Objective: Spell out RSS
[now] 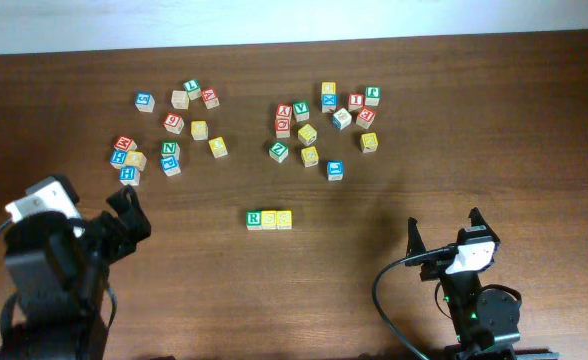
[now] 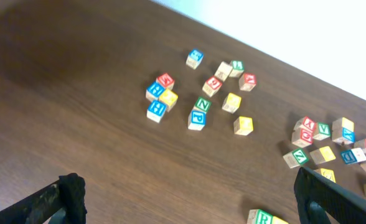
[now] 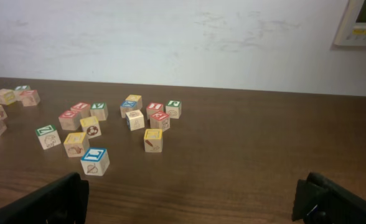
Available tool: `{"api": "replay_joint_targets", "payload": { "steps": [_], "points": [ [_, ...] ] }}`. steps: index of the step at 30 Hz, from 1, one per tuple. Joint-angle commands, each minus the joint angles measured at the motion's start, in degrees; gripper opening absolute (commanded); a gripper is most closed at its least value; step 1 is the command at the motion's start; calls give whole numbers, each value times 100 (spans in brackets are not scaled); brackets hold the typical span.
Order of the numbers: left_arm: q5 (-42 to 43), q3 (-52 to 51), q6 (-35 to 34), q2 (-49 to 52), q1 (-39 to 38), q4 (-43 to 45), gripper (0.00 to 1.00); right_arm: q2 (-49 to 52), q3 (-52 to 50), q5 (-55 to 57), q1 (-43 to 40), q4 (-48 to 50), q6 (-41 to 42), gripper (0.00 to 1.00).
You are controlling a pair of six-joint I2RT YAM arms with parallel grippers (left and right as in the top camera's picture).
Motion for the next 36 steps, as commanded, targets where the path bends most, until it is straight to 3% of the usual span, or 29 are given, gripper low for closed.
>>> {"api": "replay_joint_targets", "payload": {
  "steps": [1,3,5,13,17,30,36],
  "points": [
    [470,-46,1523,-286,-22,13,99,-70,-28,31,-42,-42,61,98],
    [1045,-50,2321,-354,-48,39,99,-70,-28,31,-42,-42,61,98],
    [1276,-122,2662,-560,-125,63,99,-70,-28,31,-42,-42,61,98],
    [1276,-1591,2643,-2076,-444,1161,99,-70,-28,31,-42,-42,61,98],
    [1281,-2286,2371,-2326,-439,1480,99,-70,-28,31,-42,-42,61,98],
    [1773,-5136,2061,-3858,-448,4979,99,-70,-28,31,-42,-42,61,99],
    [1408,-5908,1775,-4385,-629,5558,99,-70,-28,31,-42,-42,61,98]
  ]
}}
